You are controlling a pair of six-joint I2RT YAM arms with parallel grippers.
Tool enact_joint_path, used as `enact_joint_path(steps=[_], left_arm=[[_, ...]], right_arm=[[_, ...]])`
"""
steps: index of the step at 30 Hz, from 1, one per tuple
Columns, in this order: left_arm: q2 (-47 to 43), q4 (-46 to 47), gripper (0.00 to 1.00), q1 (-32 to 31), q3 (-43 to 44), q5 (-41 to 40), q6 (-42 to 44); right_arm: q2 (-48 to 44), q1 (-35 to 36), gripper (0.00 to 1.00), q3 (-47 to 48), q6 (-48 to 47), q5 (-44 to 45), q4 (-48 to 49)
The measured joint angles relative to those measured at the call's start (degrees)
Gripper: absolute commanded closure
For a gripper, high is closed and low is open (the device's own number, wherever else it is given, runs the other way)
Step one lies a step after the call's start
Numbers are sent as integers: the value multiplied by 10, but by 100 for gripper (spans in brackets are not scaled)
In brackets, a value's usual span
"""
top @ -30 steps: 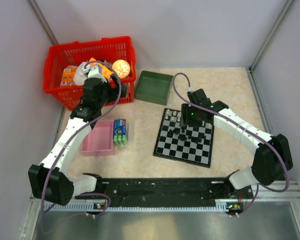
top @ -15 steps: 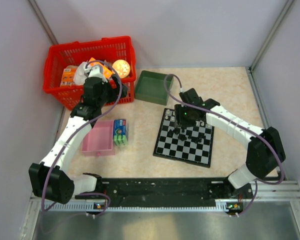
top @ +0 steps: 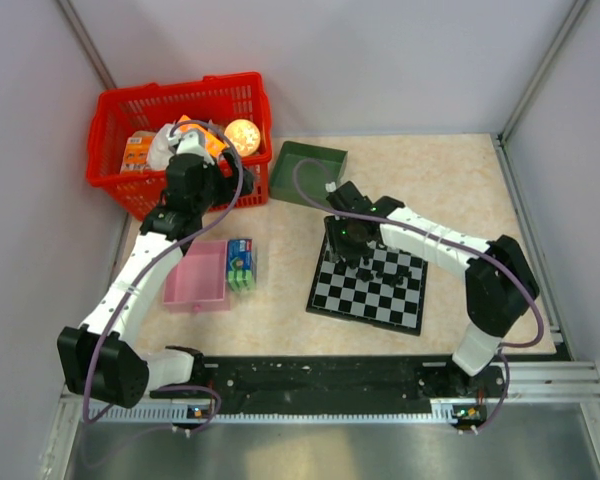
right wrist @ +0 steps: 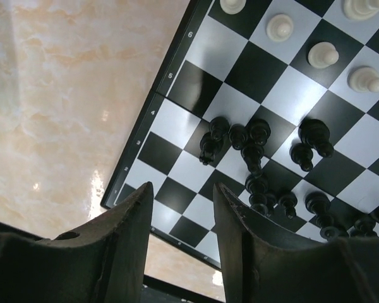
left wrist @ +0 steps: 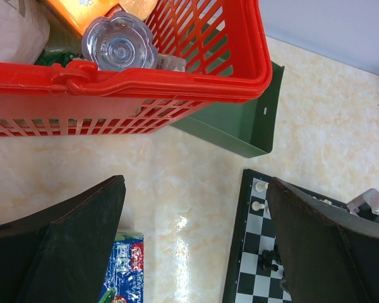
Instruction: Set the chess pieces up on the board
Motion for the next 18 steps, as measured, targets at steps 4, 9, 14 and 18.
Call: enact_joint_path(steps=[4,9,14,18], left_arm=[[0,0,1,0,0,0,0],[0,0,1,0,0,0,0],[0,0,1,1,0,0,0],[0,0,1,2,0,0,0]], right_arm=[[20,3,60,7,0,15,-9],[37,6,62,7,2,23,-15],[44,6,64,10,2,24,-19],[53,7,64,14,4,27,-19]])
